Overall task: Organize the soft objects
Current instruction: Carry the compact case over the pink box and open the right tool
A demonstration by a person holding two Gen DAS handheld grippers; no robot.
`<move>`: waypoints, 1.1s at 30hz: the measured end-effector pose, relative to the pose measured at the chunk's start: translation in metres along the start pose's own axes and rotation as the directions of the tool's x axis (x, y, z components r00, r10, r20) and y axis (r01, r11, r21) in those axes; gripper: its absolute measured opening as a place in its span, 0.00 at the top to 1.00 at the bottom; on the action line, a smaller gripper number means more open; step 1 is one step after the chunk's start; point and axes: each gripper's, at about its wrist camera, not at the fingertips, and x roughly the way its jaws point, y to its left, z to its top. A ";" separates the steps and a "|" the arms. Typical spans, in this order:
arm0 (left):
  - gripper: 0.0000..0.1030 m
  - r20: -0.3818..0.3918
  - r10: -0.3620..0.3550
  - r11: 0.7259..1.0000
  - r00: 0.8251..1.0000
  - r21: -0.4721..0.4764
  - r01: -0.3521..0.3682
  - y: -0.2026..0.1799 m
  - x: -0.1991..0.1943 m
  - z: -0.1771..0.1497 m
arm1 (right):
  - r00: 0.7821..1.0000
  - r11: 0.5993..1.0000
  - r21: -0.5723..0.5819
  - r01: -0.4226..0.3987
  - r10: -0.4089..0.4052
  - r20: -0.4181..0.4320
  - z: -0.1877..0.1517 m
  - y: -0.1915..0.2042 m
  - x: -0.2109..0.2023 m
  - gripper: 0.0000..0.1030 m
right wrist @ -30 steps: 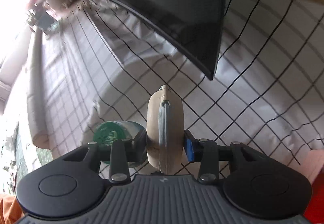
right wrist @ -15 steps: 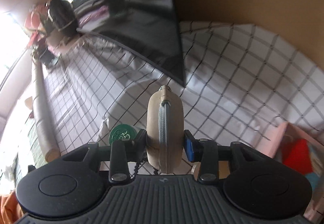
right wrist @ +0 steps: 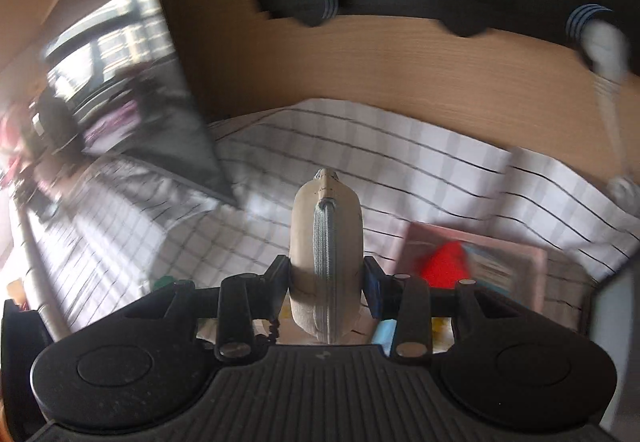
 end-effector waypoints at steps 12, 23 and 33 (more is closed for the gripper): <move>0.91 0.002 -0.163 0.985 0.987 0.052 0.162 -0.046 0.067 0.035 | 0.980 0.971 0.174 0.163 -0.179 0.083 -0.031 -0.087 -0.020 0.63; 0.82 -0.070 -0.219 0.968 0.973 -0.139 0.207 -0.037 0.170 0.034 | 0.944 0.928 0.225 0.298 -0.322 0.076 -0.034 -0.132 0.028 0.63; 0.82 0.023 -0.191 0.961 0.981 -0.200 0.192 0.000 0.102 0.027 | 0.904 0.890 0.165 0.425 -0.426 -0.033 -0.035 -0.143 0.120 0.63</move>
